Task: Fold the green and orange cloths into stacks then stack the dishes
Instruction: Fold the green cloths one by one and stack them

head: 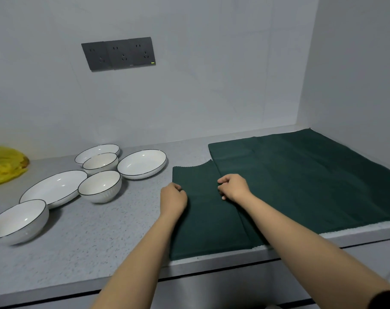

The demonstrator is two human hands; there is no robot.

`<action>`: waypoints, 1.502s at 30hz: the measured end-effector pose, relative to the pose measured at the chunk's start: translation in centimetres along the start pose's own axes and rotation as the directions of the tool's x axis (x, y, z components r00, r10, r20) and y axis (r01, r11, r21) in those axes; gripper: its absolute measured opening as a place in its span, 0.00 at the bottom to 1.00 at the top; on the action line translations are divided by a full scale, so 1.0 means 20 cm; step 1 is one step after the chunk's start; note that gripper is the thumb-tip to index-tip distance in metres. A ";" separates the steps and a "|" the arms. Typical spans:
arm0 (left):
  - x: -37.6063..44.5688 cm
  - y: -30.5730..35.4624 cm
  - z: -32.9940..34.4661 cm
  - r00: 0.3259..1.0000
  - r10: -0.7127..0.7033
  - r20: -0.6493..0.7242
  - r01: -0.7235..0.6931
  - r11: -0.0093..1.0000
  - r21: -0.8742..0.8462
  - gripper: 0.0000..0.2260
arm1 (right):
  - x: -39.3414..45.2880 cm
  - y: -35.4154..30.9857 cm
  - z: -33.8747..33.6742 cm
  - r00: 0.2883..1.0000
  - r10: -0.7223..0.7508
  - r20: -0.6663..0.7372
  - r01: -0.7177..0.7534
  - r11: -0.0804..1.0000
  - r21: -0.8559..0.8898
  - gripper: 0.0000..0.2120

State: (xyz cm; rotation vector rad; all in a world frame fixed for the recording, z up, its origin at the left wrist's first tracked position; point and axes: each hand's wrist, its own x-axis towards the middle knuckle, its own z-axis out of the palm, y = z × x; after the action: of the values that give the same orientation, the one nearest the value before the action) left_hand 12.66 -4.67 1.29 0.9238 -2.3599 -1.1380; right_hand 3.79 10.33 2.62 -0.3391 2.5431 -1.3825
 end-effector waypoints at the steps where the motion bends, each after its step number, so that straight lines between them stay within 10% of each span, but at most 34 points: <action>1: 0.01 -0.01 0.00 1.000 -0.012 -0.014 0.012 1.000 0.021 0.05 | 0.02 0.01 0.01 1.000 0.003 -0.019 -0.004 1.000 -0.016 0.13; 13: 0.19 -0.07 0.04 0.977 -0.189 -0.100 0.193 0.981 0.031 0.12 | 0.14 -0.02 0.06 0.965 0.207 -0.163 -0.189 0.975 0.119 0.11; 29: 0.07 -0.09 -0.10 0.978 -0.146 0.151 0.210 0.652 -0.728 0.11 | 0.01 0.07 -0.08 0.991 -0.061 0.121 -0.018 0.829 0.560 0.07; 35: 0.02 -0.16 -0.16 0.979 -0.087 0.185 0.191 0.713 -0.675 0.11 | -0.10 0.08 -0.13 0.989 -0.123 0.084 0.074 0.895 0.439 0.16; 45: -0.11 -0.20 -0.17 0.956 0.245 0.161 -0.233 0.968 -0.091 0.08 | -0.17 0.17 -0.10 0.922 -0.386 0.025 0.386 0.923 0.010 0.05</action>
State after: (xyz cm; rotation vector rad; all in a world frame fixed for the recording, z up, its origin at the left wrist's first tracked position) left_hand 17.68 -6.90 0.17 0.5154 -2.4654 -1.2356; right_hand 6.00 14.76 1.12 -0.8935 2.5420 -1.4952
